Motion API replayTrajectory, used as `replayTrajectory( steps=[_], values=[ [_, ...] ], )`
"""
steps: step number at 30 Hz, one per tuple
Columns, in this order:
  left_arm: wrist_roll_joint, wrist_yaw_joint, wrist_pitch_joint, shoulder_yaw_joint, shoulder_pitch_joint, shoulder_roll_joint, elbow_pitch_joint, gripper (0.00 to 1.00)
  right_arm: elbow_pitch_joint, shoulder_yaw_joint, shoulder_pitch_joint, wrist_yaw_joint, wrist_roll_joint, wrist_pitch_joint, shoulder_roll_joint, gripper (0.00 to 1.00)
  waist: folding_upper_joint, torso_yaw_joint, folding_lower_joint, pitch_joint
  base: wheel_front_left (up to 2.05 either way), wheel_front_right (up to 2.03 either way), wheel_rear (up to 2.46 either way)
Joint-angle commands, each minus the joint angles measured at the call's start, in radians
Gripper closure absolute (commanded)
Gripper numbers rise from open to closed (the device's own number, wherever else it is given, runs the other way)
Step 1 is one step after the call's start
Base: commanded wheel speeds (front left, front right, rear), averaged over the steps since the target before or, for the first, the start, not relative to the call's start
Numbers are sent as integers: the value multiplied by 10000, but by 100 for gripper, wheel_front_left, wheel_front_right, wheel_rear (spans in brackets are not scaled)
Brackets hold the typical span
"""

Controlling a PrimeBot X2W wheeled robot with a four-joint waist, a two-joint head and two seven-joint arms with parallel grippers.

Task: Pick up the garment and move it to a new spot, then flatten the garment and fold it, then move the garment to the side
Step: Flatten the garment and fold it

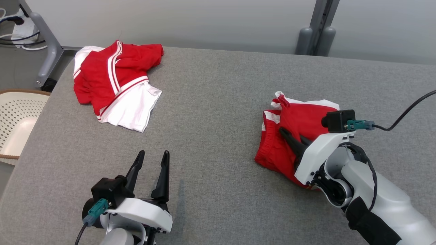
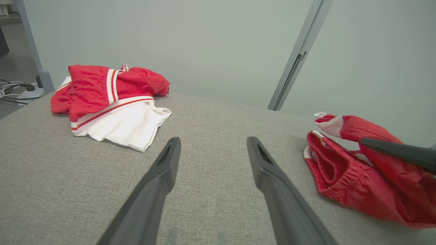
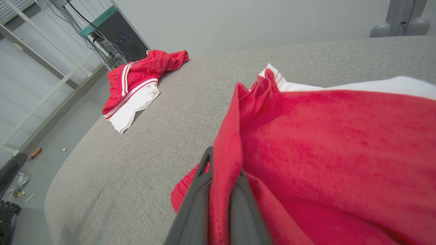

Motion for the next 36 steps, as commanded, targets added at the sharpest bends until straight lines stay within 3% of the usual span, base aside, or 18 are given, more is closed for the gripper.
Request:
replayTrajectory(
  steps=[1, 3, 5, 6, 7, 8, 21, 33, 35, 36],
  values=[
    [-55, -5, -41, 50, -130, 42, 10, 0, 105, 56, -138, 5, -125, -94, -11, 100, -1, -5, 0, 17, 0, 0, 0],
    [-24, -7, -48, 45, -158, 19, 14, 0, 211, 144, -185, 5, -159, -183, 86, 100, -1, -13, 0, 36, 0, 0, 0],
    [-16, -12, -50, 50, -172, 12, 26, 0, 275, 227, -211, 5, -159, -277, 165, 67, -1, -28, 0, 50, 0, 0, 0],
    [-12, -14, -45, 57, -176, 6, 34, 0, 292, 275, -212, 5, -176, -318, 180, 56, -1, -39, 0, 51, 0, 0, 0],
    [-9, -17, -47, 63, -177, -2, 43, 0, 302, 320, -213, 5, -194, -378, 188, 33, -1, -49, 0, 50, 0, 0, 0],
    [-6, -29, -49, 67, -177, -7, 56, 0, 296, 365, -208, 5, -209, -431, 204, 1, -1, -58, 0, 47, 0, 0, 0],
    [84, -93, -59, 77, -114, -45, 74, 0, -563, 524, 340, 5, -47, -1401, -42, 0, -1, -234, 0, -9, 0, 0, 0],
    [112, -106, -60, 29, -1, -16, 67, 0, -588, -718, 794, 5, -681, -2229, -524, 0, -1, -447, 0, -76, 0, 0, 0],
    [115, -108, -49, 6, -6, -13, 73, 0, -451, -898, 875, 5, -1031, -2258, -518, 57, -1, -433, 0, -66, 0, 0, 0],
    [114, -104, -49, -10, -17, -14, 82, 0, -335, -974, 927, 5, -1195, -2279, -482, 72, -1, -415, 0, -57, 0, 0, 0]
  ],
)
